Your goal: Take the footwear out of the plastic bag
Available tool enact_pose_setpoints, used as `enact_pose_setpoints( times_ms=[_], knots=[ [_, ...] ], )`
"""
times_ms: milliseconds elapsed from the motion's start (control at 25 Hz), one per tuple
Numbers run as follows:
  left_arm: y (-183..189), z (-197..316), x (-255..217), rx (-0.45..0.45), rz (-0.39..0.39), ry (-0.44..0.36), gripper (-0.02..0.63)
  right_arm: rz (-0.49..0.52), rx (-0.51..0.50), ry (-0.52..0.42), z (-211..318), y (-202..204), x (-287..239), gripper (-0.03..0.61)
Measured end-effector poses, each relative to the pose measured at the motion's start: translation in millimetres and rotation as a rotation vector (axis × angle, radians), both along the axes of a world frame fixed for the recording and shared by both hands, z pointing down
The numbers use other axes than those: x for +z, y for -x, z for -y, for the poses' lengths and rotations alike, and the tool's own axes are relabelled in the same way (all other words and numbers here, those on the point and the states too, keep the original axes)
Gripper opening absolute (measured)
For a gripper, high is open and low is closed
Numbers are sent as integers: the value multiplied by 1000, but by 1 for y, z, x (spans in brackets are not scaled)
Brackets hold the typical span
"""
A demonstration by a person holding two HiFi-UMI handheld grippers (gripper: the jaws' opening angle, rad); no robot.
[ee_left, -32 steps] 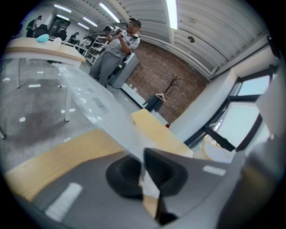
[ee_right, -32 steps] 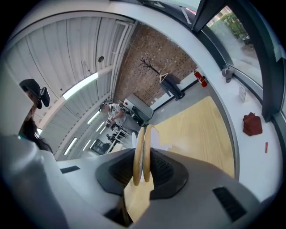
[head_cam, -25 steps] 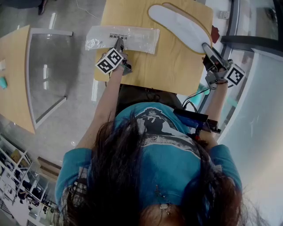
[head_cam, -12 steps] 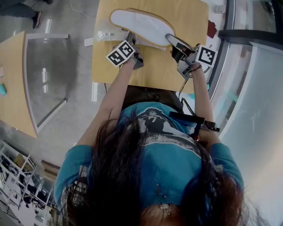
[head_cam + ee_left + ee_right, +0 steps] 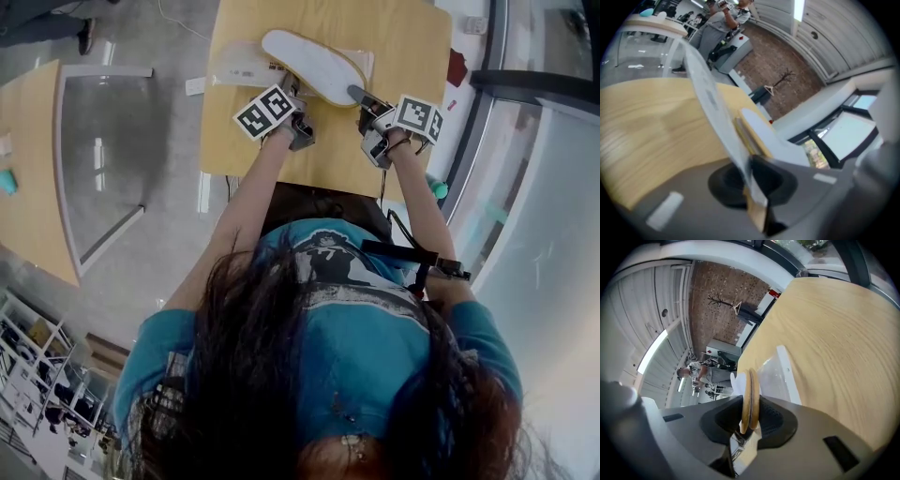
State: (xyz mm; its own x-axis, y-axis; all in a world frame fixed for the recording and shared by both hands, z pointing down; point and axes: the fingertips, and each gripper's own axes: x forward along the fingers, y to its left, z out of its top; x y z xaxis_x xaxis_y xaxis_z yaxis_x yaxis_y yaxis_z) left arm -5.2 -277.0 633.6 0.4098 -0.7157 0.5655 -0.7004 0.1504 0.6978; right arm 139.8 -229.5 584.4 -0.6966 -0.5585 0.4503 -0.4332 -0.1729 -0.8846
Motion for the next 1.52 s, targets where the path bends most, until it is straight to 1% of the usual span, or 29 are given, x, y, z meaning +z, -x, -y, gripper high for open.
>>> enact_pose_setpoints(
  times_ms=[40,80,120,160,200,240,320,400,440,520,560,640,720,800,840,1000,1040,1120,1240,1320,1440,1520],
  knots=[
    [0,-2,1,10,-1,13,14,-12,4,12,-1,-1,5,84],
    [-1,-5,1,28,-4,21,40,-22,12,21,-2,-2,10,86],
    [-3,-8,-1,56,-13,22,94,-37,18,27,-3,-4,14,86],
    [-6,-10,-4,93,-29,18,162,-58,17,29,-4,-6,18,86],
    [-10,-13,-8,132,-51,13,284,-84,8,29,-5,-8,22,86],
    [-13,-16,-12,164,-70,12,356,-103,-2,29,-7,-8,25,86],
    [-13,-23,-16,190,-75,31,374,-116,-5,35,-8,-8,30,86],
    [-3,-32,-16,182,-54,71,374,-135,-2,30,-7,-7,33,86],
    [2,-39,-17,175,-58,97,374,-154,-3,19,-7,-7,33,86],
    [7,-54,-22,158,-119,140,374,-193,-9,-17,-7,-5,33,86],
    [7,-59,-27,144,-163,147,373,-207,-15,-38,-7,-4,32,86],
    [7,-67,-37,117,-227,126,373,-222,-38,-62,-10,-2,32,92],
    [7,-71,-43,114,-244,94,373,-252,-65,-43,-14,-1,34,145],
    [6,-73,-47,125,-236,72,373,-308,-87,-24,-16,-4,35,196],
    [6,-73,-48,131,-231,64,373,-340,-94,-25,-17,-6,33,207],
    [7,-77,-56,153,-176,17,365,-445,-91,-75,-18,-21,19,212],
    [7,-79,-59,157,-157,0,349,-458,-96,-96,-19,-24,13,212],
    [5,-85,-66,157,-132,-32,308,-466,-118,-147,-24,-25,1,212],
    [-1,-92,-75,142,-148,-60,294,-460,-171,-229,-32,-18,-19,210],
    [-7,-98,-80,127,-149,-83,253,-443,-221,-275,-40,-11,-30,210],
    [-15,-113,-83,128,-110,-115,190,-414,-293,-327,-56,-1,-39,209],
    [-18,-123,-85,154,-58,-136,164,-407,-329,-353,-65,5,-41,206]
  ],
)
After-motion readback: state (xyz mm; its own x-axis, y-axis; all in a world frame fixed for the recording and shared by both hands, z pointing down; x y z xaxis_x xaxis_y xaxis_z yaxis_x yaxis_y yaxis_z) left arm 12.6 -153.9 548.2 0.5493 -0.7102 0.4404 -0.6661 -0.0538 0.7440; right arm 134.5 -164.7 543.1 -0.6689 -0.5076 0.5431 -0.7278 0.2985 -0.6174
